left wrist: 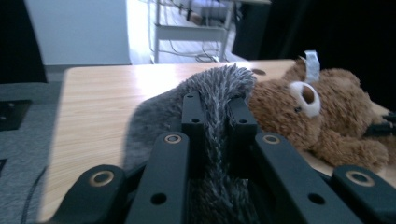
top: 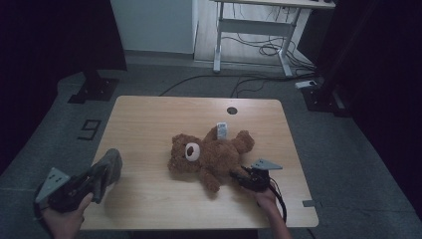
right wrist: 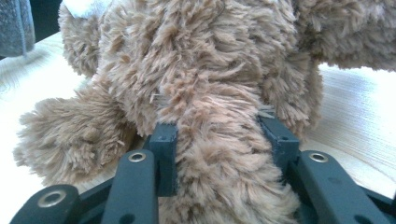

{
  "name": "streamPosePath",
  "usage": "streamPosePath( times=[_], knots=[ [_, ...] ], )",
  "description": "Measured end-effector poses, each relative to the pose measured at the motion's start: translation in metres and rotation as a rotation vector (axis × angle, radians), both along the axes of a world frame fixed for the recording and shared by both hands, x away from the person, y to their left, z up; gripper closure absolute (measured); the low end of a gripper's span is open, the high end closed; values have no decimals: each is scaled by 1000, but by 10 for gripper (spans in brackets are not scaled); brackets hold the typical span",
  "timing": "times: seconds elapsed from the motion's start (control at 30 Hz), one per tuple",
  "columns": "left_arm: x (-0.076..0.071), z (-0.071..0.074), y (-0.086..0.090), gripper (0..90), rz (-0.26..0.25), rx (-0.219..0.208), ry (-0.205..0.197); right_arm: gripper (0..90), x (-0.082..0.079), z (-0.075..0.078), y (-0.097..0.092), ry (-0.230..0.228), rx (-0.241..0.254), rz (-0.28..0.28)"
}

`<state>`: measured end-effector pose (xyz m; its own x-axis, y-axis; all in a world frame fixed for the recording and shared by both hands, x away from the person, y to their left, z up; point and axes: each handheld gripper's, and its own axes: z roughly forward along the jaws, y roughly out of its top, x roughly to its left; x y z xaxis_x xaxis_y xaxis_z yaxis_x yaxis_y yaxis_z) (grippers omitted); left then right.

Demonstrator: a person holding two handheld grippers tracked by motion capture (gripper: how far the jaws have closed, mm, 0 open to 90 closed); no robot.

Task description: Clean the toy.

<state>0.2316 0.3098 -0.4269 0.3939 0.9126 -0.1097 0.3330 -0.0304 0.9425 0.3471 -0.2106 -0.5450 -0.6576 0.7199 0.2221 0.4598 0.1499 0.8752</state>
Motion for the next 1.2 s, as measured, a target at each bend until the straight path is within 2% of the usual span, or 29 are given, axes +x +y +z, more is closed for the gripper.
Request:
streamPosePath(
  times=[0.1, 0.13, 0.17, 0.27, 0.3, 0.4, 0.47, 0.53, 0.57, 0.67, 0.73, 0.87, 0.93, 1.03, 1.1, 1.2],
  knots=[
    [30, -17, -27, 807, -28, 59, 76, 566, 0, 0, 0, 0, -1, 0],
    [30, -17, -27, 808, -28, 59, 76, 566, 0, 0, 0, -1, -2, 1],
    [55, -35, -36, 810, -18, 82, 145, 566, 0, 0, 0, -1, -4, 2],
    [87, -62, -33, 812, 13, 57, 261, 565, 0, 0, 0, -3, -2, 4],
    [94, -69, -31, 812, 25, 69, 291, 564, 0, 0, -1, -3, -1, 5],
    [104, -82, -26, 809, 44, 75, 345, 561, 1, -1, -1, 0, 3, 8],
    [104, -89, -27, 803, 42, 111, 367, 561, 1, -1, -1, 0, 3, 6],
    [103, -92, -28, 799, 33, 122, 380, 561, 1, -1, -1, -1, 3, 5],
    [100, -99, -31, 799, 21, 159, 393, 561, 0, -1, -1, -1, 2, 4],
    [95, -104, -29, 801, 18, 156, 393, 561, 0, 0, -1, -2, 0, 3],
    [85, -108, -23, 802, 17, 169, 388, 561, 0, 0, -1, -1, 1, 3],
    [74, -108, -14, 803, 25, 172, 386, 559, 1, -1, -1, 1, 7, 5],
    [63, -107, -5, 802, 34, 170, 391, 558, 1, -1, -1, 2, 12, 7],
    [57, -105, -2, 796, 42, 182, 399, 554, 1, -2, -2, 7, 20, 12],
    [56, -102, -3, 761, 41, 189, 401, 547, 1, -2, -3, 9, 21, 14],
    [57, -94, -12, 601, 24, 182, 372, 512, 0, -1, -2, -11, 4, 15]
  ],
)
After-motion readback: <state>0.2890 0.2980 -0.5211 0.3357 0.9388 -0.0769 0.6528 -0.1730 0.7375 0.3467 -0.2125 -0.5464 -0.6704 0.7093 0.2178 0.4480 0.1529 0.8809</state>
